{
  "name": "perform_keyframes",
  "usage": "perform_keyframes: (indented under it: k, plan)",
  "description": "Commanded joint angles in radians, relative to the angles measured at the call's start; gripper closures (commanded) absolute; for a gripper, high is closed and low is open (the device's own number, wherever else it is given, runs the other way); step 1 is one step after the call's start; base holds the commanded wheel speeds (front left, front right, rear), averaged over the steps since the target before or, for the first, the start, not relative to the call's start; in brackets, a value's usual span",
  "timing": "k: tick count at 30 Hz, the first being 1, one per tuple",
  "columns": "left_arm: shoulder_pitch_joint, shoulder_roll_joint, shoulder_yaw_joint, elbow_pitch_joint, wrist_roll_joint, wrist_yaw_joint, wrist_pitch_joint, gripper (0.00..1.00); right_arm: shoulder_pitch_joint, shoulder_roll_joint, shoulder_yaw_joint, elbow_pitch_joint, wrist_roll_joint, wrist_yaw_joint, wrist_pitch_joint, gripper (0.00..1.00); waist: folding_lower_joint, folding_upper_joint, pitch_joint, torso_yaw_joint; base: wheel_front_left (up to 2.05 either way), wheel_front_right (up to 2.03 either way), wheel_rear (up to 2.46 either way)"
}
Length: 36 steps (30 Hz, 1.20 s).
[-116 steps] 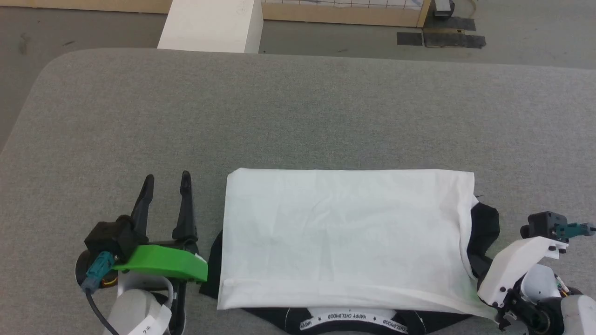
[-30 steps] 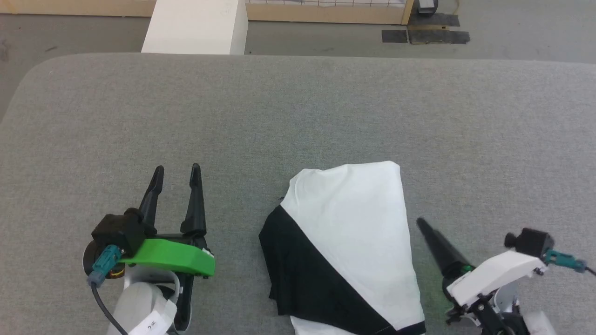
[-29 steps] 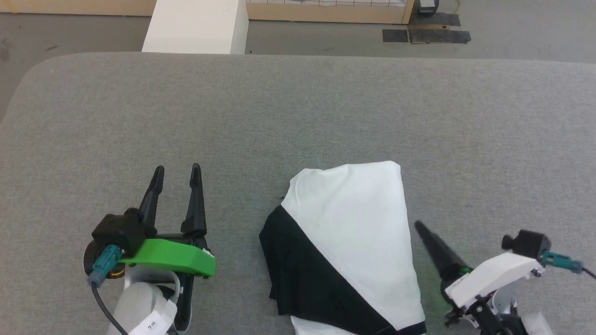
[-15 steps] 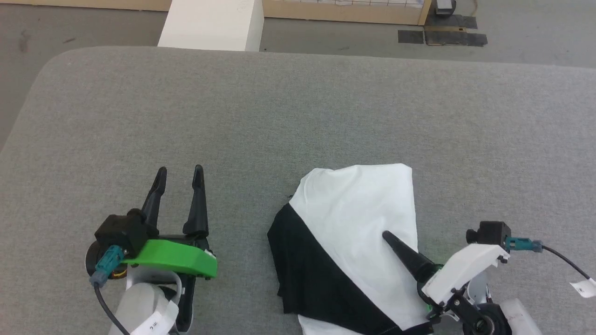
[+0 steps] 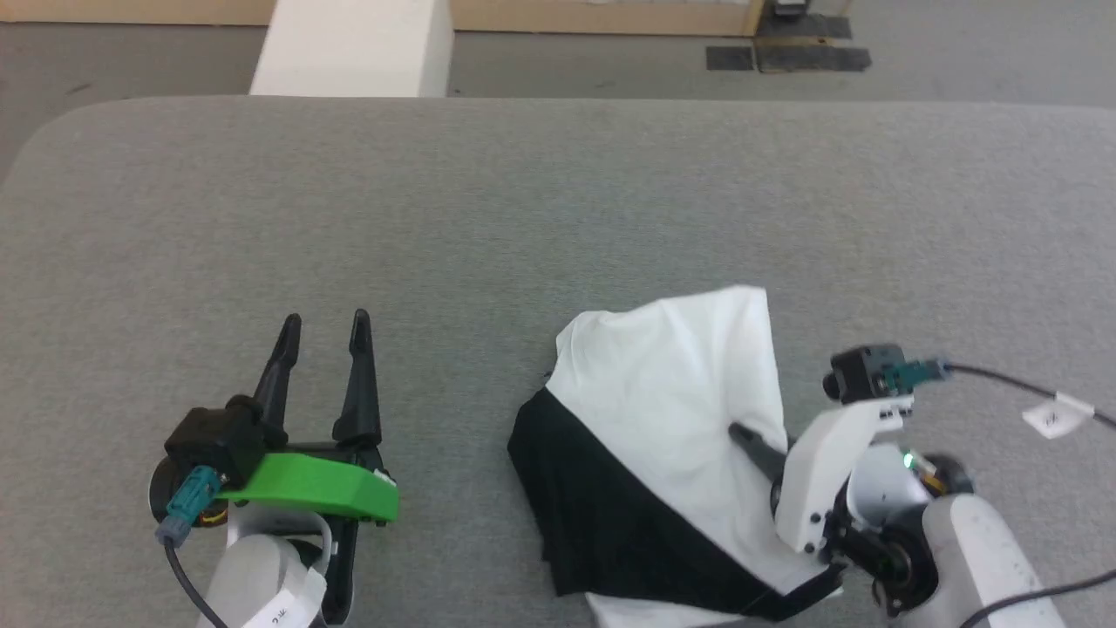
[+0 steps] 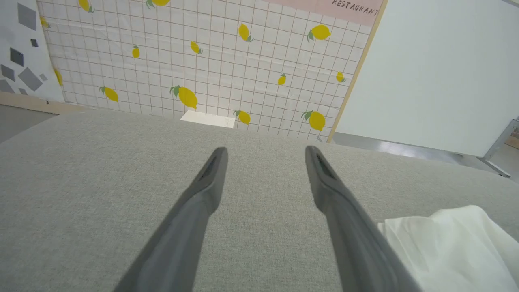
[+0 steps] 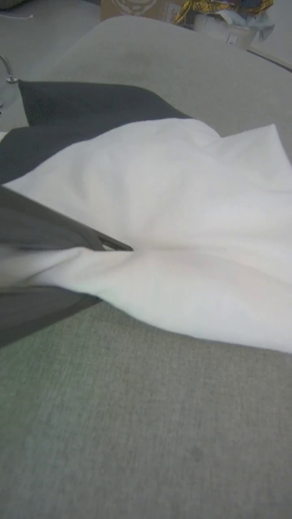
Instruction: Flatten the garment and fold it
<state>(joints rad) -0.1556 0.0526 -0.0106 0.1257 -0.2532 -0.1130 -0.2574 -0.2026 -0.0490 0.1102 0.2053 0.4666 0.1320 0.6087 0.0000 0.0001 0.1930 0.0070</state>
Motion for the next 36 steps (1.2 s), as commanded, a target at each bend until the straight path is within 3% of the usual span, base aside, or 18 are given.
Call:
perform_keyframes:
  k: [1,8,16,26,36]
  plan:
    - [-0.008,-0.002,0.005,-0.009,0.02,0.0,-0.004,0.0,-0.029,-0.008,-0.002,-0.037,-0.056,-0.001,0.025,1.0,0.0,-0.0001,0.035,-0.051,0.0,0.0,0.0]
    - [-0.056,0.004,0.007,-0.04,0.05,-0.004,-0.004,0.0,-0.12,-0.146,0.027,-0.143,-0.272,-0.001,0.077,1.0,0.0,-0.0001,0.113,-0.167,0.0,0.0,0.0]
    - [-0.128,0.035,-0.018,-0.069,0.078,-0.01,-0.004,0.0,-0.235,-0.302,-0.034,-0.066,-0.393,-0.001,-0.001,1.0,0.0,-0.0001,0.214,-0.278,0.0,0.0,0.0]
    - [-0.201,0.079,-0.036,-0.111,0.1,-0.009,0.017,0.0,-0.381,-0.364,-0.146,0.134,-0.514,-0.001,-0.167,1.0,0.0,-0.0001,0.318,-0.338,0.0,0.0,0.0]
    - [-0.234,0.103,-0.054,-0.169,0.113,-0.006,0.059,0.0,-0.524,-0.38,-0.274,0.337,-0.653,-0.001,-0.311,1.0,0.0,-0.0001,0.38,-0.316,0.0,0.0,0.0]
